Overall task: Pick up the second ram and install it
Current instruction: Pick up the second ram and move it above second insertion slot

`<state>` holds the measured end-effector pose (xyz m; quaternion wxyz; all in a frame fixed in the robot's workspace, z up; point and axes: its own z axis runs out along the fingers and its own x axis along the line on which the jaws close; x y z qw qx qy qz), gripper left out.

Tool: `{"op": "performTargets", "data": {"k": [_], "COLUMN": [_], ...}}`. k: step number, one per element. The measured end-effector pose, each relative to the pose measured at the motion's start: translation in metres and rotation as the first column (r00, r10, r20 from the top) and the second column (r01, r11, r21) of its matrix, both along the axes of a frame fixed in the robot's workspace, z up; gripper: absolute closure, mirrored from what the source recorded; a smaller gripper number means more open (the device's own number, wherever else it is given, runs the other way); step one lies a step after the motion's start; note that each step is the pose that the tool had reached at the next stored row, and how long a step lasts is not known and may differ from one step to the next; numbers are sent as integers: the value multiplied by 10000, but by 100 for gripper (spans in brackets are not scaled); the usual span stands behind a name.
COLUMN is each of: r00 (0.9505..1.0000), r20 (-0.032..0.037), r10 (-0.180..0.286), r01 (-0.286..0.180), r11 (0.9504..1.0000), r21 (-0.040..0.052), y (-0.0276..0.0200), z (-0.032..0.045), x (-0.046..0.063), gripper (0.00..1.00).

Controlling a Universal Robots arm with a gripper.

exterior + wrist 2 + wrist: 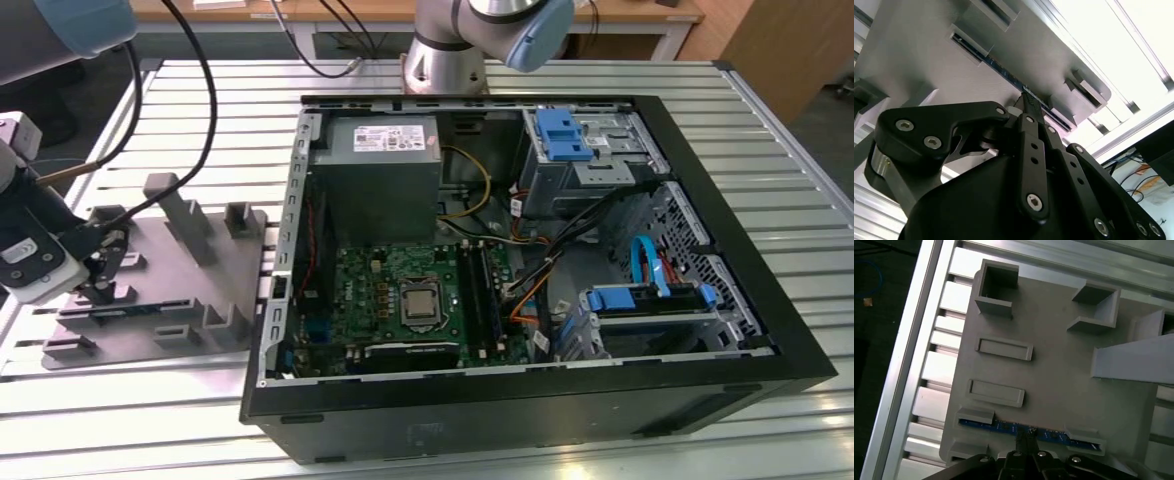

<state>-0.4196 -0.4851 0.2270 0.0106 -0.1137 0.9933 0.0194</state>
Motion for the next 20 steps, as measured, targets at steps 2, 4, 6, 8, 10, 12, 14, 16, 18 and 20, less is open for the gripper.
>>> {"op": "performTargets", "data": {"k": [2, 4, 6, 8, 10, 12, 14, 16, 18, 20], "r00": [9998, 9994, 9986, 9975, 9963, 9948, 9931, 9912, 9890, 9866], "r20": [0, 0, 0, 0, 0, 0, 0, 0, 0, 0], "r10": [177, 356, 532, 700, 863, 1019, 1176, 1327, 1479, 1633], "r01": [-177, -356, -532, -700, -863, -1019, -1176, -1327, -1479, -1633], "r11": [9998, 9994, 9986, 9975, 9963, 9948, 9931, 9912, 9890, 9866], "r21": [0, 0, 0, 0, 0, 0, 0, 0, 0, 0], "y": [0, 0, 0, 0, 0, 0, 0, 0, 0, 0], "z": [0, 0, 0, 0, -1, -1, -1, -1, -1, -1], "x": [0, 0, 0, 0, 0, 0, 0, 0, 0, 0], "gripper": [90, 90, 90, 90, 90, 90, 90, 90, 90, 90]}}
